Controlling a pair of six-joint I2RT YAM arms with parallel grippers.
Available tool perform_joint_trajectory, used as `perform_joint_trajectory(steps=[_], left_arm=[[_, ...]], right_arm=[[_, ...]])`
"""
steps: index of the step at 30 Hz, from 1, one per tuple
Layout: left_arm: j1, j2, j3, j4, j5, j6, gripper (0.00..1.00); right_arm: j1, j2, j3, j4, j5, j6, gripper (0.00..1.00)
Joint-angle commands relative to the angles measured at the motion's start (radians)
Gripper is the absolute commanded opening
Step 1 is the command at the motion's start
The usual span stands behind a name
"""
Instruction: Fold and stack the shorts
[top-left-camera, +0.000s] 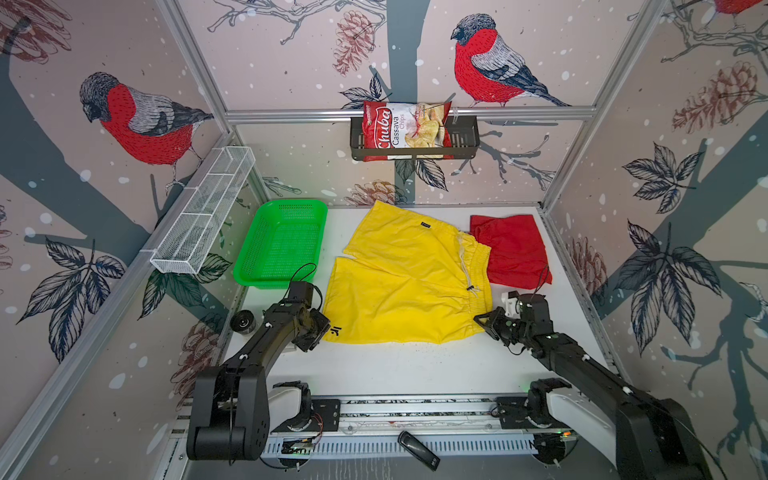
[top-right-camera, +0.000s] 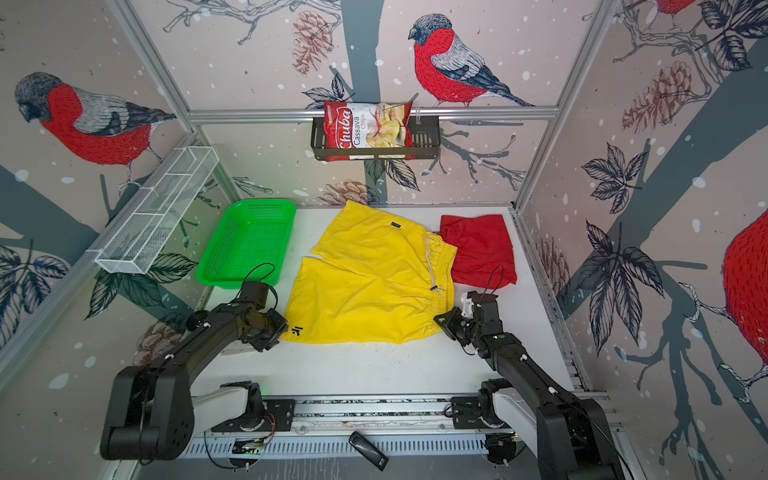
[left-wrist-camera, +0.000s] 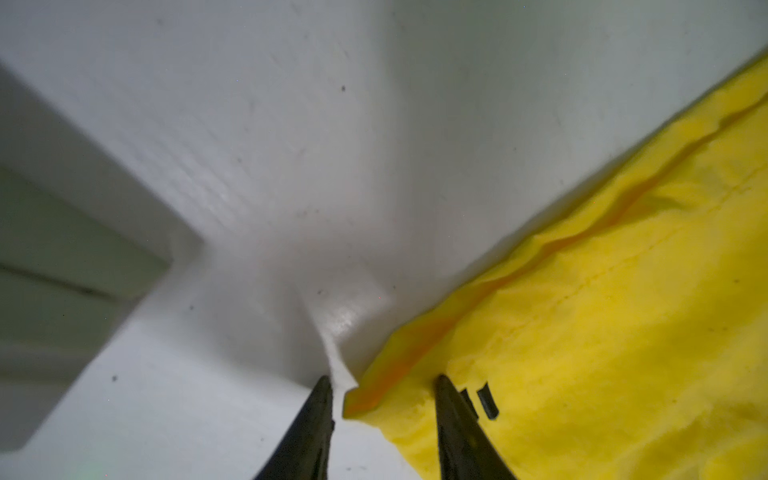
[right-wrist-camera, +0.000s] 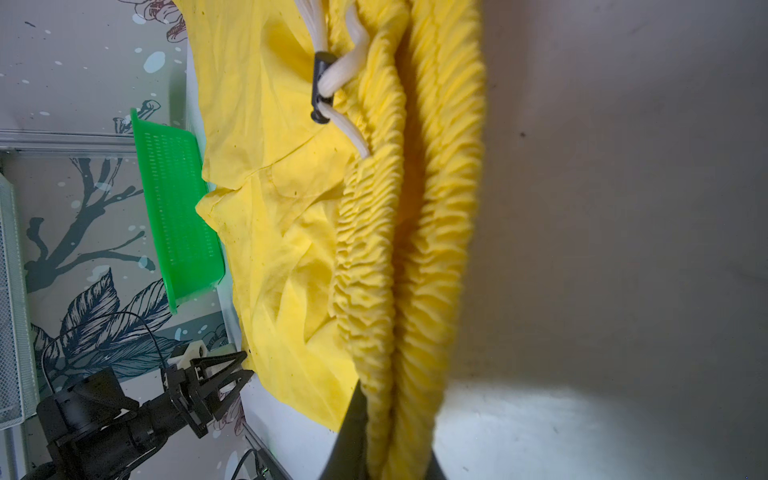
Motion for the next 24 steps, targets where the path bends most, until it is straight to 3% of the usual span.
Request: perform_joint_trajectory(steps=[1, 5, 8, 14, 24], left_arm=[[0.002, 0.026, -0.014, 0.058, 0.001, 0.005, 0.4], [0.002, 0.044, -0.03, 0.111, 0.013, -0.017, 0.3], [0.002, 0.035, -0.035, 0.111, 0.013, -0.027, 0.17], [0.001, -0.102, -0.048, 0.031, -0.032, -0.065, 0.0], [0.001, -0.355, 0.027, -0.18, -0.125, -0.039, 0.0]], right_arm=[[0.001, -0.004, -0.003, -0.011, 0.019, 0.003, 0.11], [0.001, -0.009, -0.003, -0.016, 0.021, 0.003, 0.11], [0.002, -0.012, 0.0, -0.024, 0.025, 0.003, 0.1], [0.036, -0.029, -0.008, -0.071, 0.031, 0.01, 0.09], [0.12, -0.234, 0.008, -0.268, 0.044, 0.082, 0.05]])
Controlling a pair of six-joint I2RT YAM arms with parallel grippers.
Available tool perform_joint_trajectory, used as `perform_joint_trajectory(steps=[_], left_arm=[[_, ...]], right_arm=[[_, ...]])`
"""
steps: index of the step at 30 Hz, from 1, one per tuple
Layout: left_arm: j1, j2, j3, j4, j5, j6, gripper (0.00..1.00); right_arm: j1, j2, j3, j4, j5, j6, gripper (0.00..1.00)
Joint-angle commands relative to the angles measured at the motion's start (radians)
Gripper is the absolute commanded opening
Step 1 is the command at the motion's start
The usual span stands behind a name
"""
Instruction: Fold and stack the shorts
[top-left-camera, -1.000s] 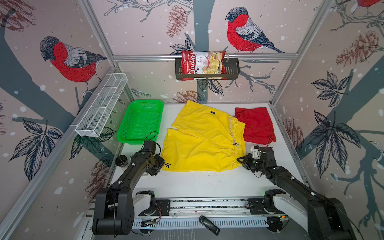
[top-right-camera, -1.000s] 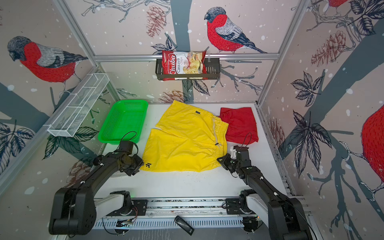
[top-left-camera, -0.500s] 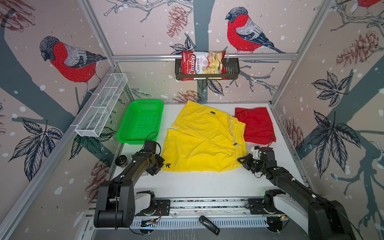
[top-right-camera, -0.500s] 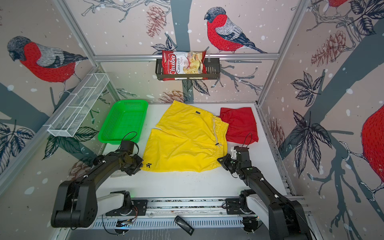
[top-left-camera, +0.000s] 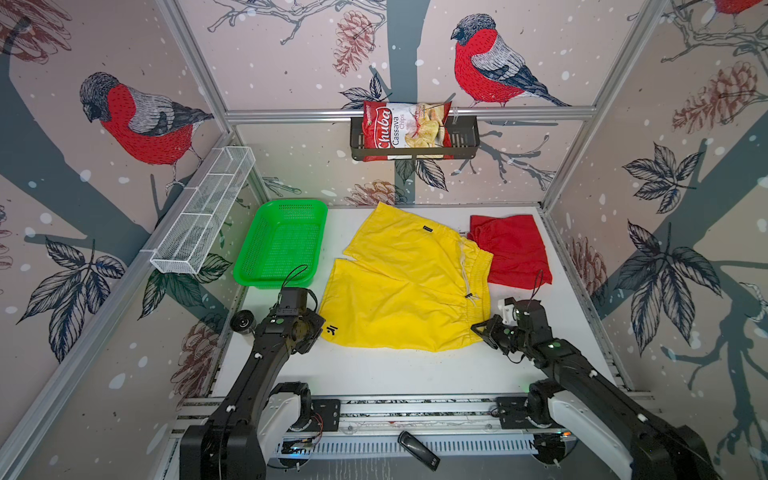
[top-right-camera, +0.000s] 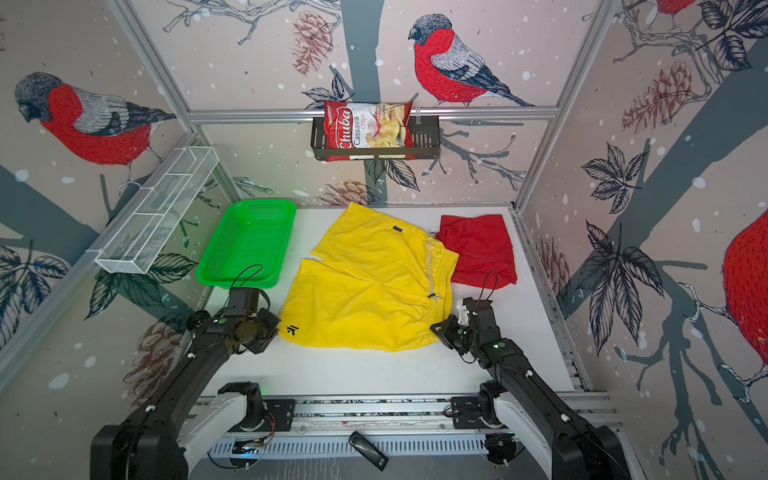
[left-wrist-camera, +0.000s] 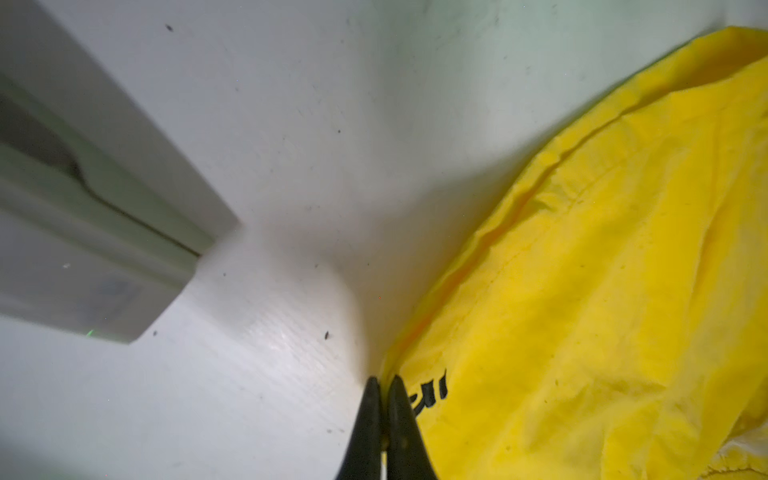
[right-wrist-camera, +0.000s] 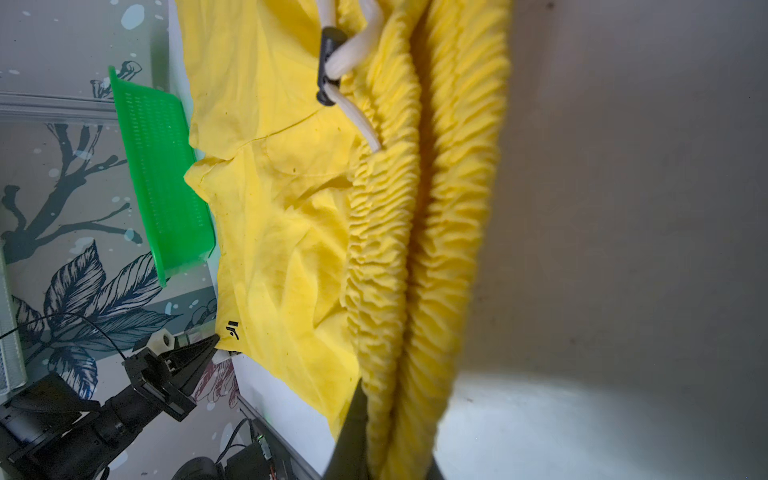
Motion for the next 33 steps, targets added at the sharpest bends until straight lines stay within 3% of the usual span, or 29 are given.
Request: perform_joint_trajectory(steps=[1, 7, 18, 33], left_arm=[[0.0, -0.07, 0.054, -0.111, -0.074, 0.037, 0.0], [0.001, -0.19, 0.16, -0.093, -0.136, 0.129, 0.0], [-0.009, 0.035, 0.405, 0.098, -0.17, 0.314, 0.0], [-0.123, 0.241, 0.687, 0.229, -0.251, 0.438, 0.0]], right_arm=[[0.006, -0.066, 0.024, -0.117, 0.007, 0.024, 0.05], [-0.007, -0.161, 0.128, -0.287, 0.061, 0.007, 0.01], [-0.182, -0.001, 0.358, -0.415, -0.032, -0.12, 0.0], [-0.226, 0.236, 0.624, -0.519, -0.082, -0.254, 0.0]])
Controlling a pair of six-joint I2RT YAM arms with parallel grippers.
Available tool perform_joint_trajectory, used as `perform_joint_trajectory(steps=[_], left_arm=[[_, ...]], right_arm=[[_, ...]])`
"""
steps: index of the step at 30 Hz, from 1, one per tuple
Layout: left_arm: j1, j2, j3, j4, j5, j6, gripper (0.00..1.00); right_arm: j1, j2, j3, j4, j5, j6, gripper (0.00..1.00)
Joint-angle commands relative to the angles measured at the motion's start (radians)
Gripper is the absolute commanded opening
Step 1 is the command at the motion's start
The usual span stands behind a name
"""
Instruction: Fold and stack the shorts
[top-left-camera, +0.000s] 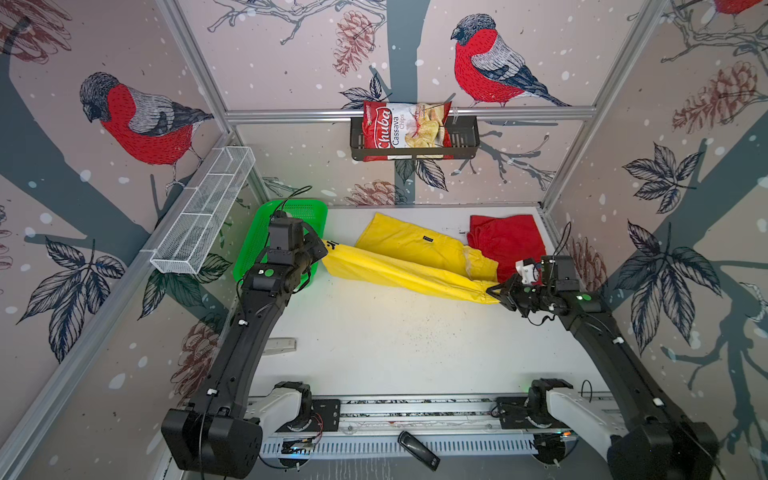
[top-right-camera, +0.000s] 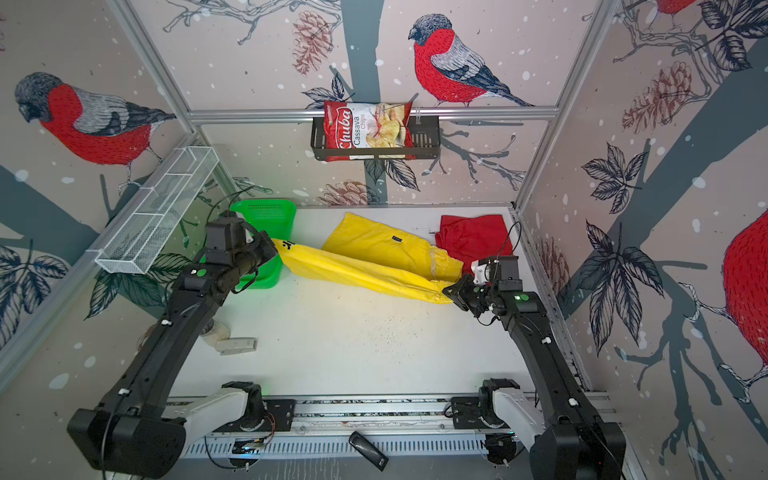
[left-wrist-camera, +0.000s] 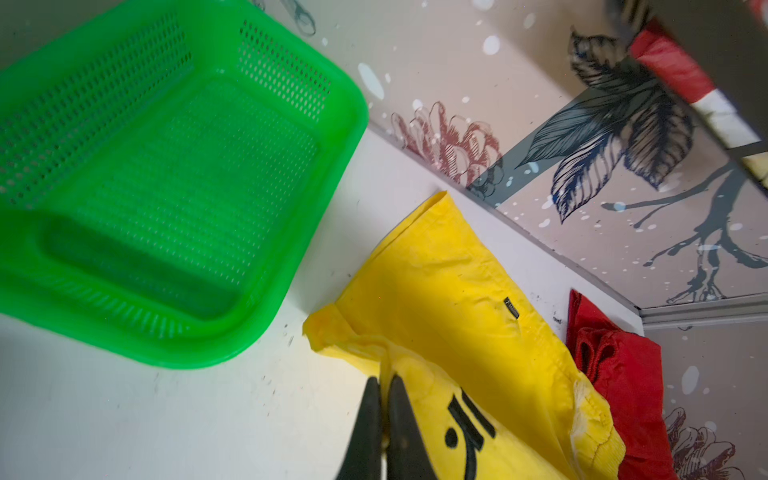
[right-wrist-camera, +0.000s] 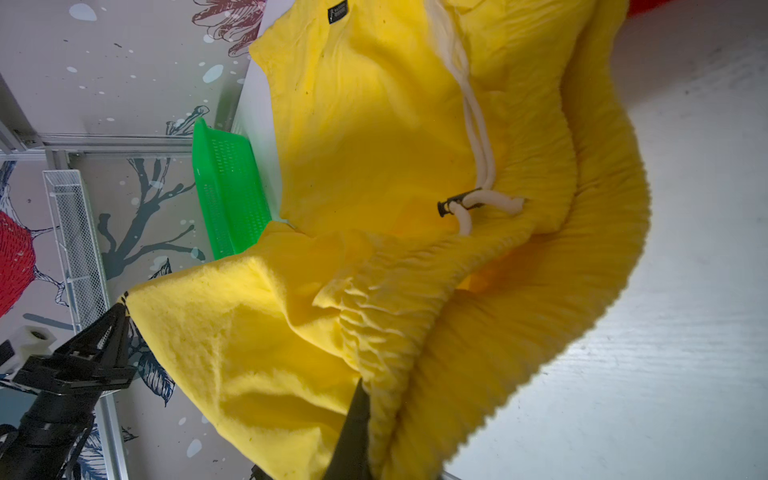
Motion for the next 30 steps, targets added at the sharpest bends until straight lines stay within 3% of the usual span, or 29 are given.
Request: perform_joint_trajectory(steps=[1, 11, 16, 21, 30], left_arm=[[-0.004, 0.001, 0.039, 0.074, -0.112, 0.043, 0.0], [-0.006, -0.124, -0.011, 0.002, -0.128, 0.08, 0.0], [-0.006, -0.12, -0.018, -0.011, -0.1, 0.099, 0.0], [-0.006, -0.06, -0.005, 0.033, -0.073, 0.114, 0.0], [-0.01, 0.091, 0.058, 0.126, -0.049, 0.136, 0.0]], right_arm=[[-0.005, 0.01, 0.042, -0.055, 0.035, -0.043, 0.0], [0.018, -0.147, -0.017, -0.171, 0.045, 0.008, 0.0], [0.027, -0.21, -0.06, -0.203, 0.047, 0.017, 0.0], [0.024, -0.178, -0.071, -0.147, 0.036, 0.013, 0.0], [-0.015, 0.009, -0.002, -0.098, 0.012, -0.072, 0.02]])
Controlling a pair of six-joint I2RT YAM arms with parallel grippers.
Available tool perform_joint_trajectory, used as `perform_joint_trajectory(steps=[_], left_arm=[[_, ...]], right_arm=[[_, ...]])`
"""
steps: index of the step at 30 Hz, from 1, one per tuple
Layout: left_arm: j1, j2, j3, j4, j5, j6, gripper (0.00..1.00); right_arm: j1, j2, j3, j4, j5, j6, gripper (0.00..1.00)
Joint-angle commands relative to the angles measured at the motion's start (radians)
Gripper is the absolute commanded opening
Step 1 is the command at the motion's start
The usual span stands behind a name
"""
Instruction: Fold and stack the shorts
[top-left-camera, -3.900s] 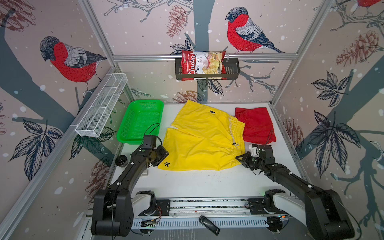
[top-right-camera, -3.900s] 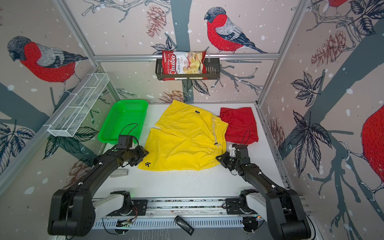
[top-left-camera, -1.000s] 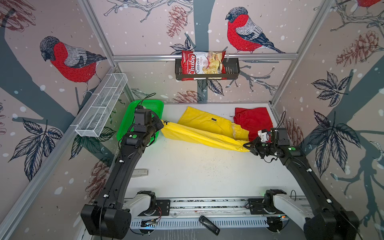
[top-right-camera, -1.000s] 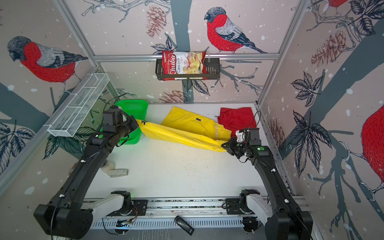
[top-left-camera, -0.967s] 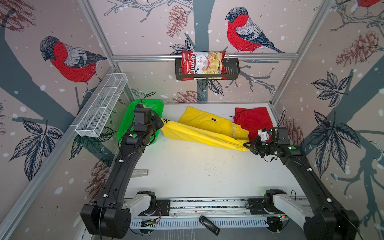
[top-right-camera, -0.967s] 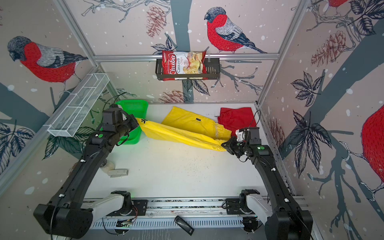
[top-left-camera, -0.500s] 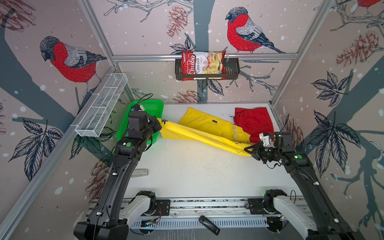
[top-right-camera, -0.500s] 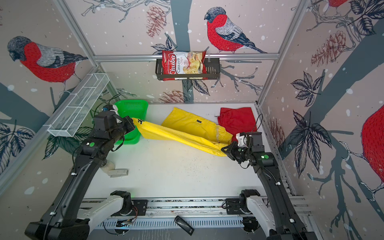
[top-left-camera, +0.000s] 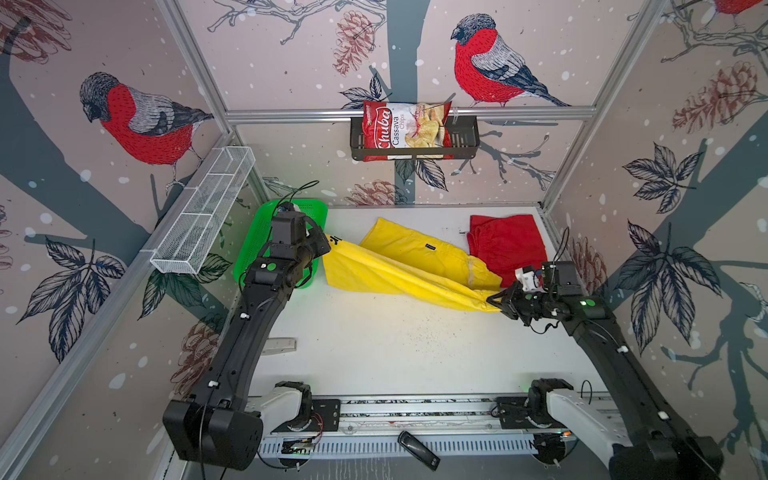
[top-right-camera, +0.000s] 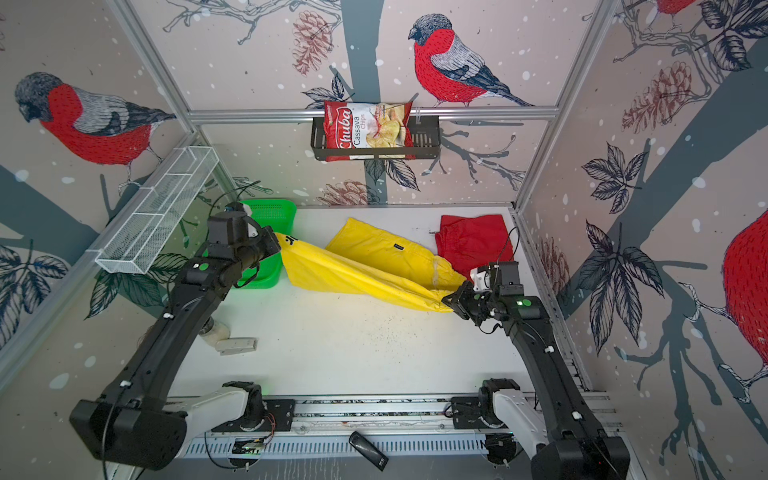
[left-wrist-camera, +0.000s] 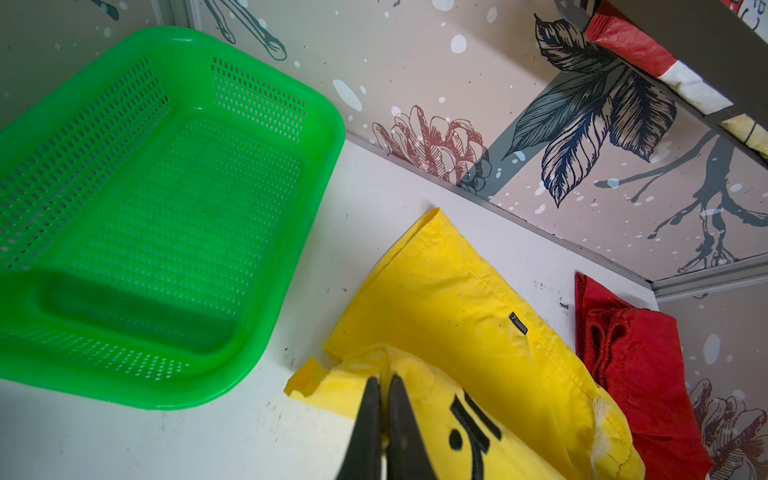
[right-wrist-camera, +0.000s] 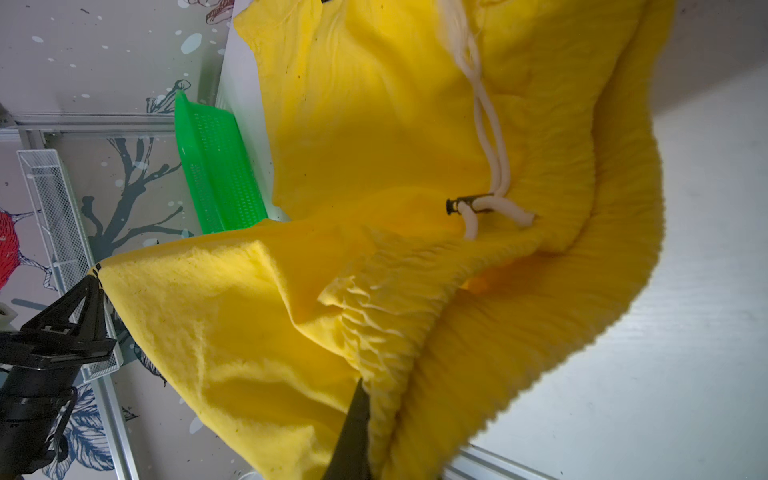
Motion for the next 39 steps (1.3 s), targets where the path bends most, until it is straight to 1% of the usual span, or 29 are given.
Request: perform_joint_trajectory(steps=[1, 8, 13, 16, 23, 26, 33, 39], left_arm=[[0.001, 0.046, 0.031, 0.113, -0.062, 0.033, 0.0], [-0.001, 0.176, 0.115, 0.132, -0.062, 0.055, 0.0], [-0.008, 0.222, 0.162, 0.153, -0.056, 0.058, 0.0], [-0.02, 0.21, 0.185, 0.158, -0.055, 0.055, 0.0], [-0.027, 0.174, 0.186, 0.16, -0.065, 0.072, 0.0], [-0.027, 0.192, 0.184, 0.163, -0.072, 0.081, 0.0], [-0.027, 0.246, 0.201, 0.188, -0.072, 0.082, 0.0], [-0.027, 0.304, 0.249, 0.212, -0.072, 0.088, 0.0]], right_arm=[[-0.023, 0.057, 0.023, 0.001, 0.025, -0.074, 0.02], [-0.055, 0.202, 0.084, 0.006, 0.004, -0.137, 0.02], [-0.066, 0.265, 0.134, -0.012, 0.003, -0.166, 0.02], [-0.069, 0.272, 0.158, -0.031, 0.006, -0.176, 0.02], [-0.08, 0.269, 0.169, -0.047, 0.01, -0.177, 0.02], [-0.083, 0.272, 0.171, -0.045, 0.009, -0.182, 0.02], [-0.087, 0.334, 0.193, -0.041, 0.012, -0.198, 0.02], [-0.098, 0.388, 0.219, -0.056, 0.02, -0.231, 0.02]])
